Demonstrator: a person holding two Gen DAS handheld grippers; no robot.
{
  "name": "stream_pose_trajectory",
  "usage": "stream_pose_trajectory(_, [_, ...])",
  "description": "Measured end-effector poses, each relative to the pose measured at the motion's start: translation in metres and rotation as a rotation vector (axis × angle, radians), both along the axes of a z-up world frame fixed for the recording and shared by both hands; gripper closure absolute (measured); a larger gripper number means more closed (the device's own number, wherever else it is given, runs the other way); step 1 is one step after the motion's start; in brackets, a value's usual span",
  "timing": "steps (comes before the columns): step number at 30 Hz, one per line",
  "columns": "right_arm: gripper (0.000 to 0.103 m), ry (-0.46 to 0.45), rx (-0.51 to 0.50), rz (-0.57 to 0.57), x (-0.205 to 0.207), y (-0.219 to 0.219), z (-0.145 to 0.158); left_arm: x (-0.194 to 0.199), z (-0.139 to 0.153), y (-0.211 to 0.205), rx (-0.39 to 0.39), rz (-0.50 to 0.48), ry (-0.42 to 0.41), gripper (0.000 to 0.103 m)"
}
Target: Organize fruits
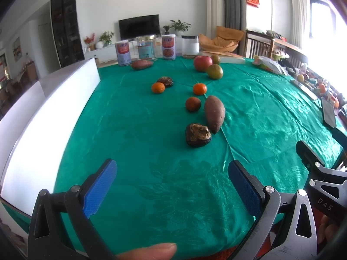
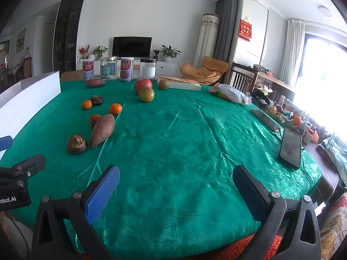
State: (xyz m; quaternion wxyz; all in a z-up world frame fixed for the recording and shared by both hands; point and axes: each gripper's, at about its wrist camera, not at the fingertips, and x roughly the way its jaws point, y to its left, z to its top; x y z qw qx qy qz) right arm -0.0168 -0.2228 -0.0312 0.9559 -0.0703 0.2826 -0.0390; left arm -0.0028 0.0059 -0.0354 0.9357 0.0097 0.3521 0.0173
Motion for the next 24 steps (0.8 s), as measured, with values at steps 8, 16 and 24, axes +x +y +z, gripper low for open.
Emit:
stream_pose_trajectory(8, [0.0, -0.007, -0.003, 0.003, -0.0006, 0.0006, 0.0003, 0.0002, 0.0001, 0.0003, 0.0, 0.0, -0.001, 0.0])
stream_pose_trajectory(16, [0.0, -0.009, -0.005, 0.006, -0.0014, 0.0016, 0.0001, 0.0001, -0.0001, 0.0003, 0.001, 0.0, -0.001, 0.0])
stream_pose_trajectory(24, [0.0, -0.009, -0.006, 0.006, -0.0015, 0.002, 0.0001, 0.0003, -0.0002, 0.0013, 0.001, 0.001, 0.001, 0.0])
